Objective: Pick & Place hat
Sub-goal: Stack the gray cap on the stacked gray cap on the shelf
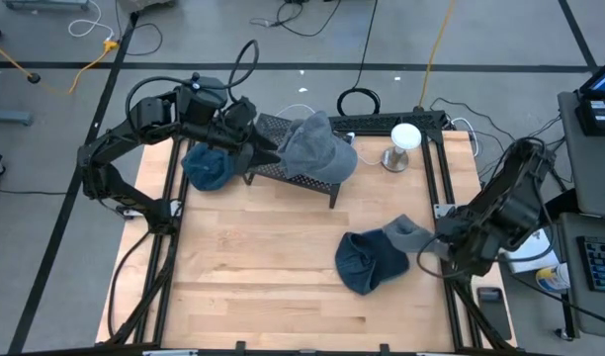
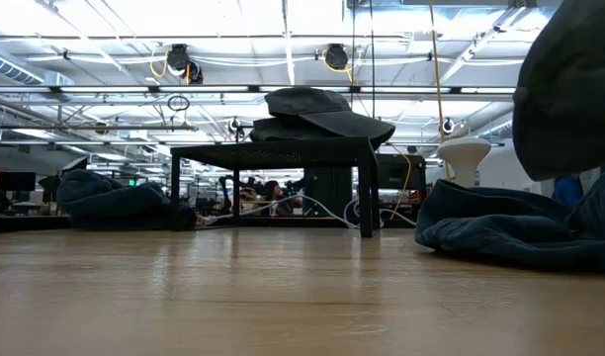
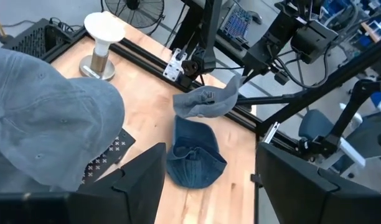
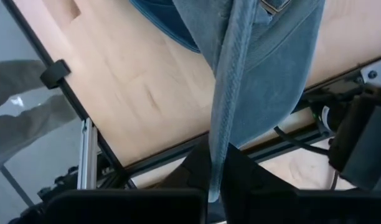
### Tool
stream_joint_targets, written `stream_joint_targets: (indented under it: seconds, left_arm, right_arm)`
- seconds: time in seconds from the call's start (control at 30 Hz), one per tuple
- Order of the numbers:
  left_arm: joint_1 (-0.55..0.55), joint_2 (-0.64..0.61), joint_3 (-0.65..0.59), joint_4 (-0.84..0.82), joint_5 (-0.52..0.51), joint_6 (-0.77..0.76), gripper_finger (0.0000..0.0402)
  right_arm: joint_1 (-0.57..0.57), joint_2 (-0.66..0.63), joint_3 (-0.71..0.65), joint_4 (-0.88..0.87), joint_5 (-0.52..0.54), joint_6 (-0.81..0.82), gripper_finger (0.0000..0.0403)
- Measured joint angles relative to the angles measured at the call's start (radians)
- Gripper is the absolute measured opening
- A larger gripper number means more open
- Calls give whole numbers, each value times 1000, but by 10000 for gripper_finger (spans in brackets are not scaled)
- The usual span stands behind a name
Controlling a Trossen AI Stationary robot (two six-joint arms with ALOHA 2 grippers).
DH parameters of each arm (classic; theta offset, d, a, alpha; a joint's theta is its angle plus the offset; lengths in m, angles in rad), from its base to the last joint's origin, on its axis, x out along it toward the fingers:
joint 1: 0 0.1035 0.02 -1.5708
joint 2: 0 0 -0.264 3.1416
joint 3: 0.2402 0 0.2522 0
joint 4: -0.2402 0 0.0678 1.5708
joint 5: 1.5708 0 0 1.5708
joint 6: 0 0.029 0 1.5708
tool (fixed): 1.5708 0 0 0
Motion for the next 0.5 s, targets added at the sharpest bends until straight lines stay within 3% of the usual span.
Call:
stream_joint_targets:
  seconds: [0.5]
  left_arm:
    - [0,0,0,0,0,-33,277]
  right_arm:
    - [0,-12,0,0,5,-91,9]
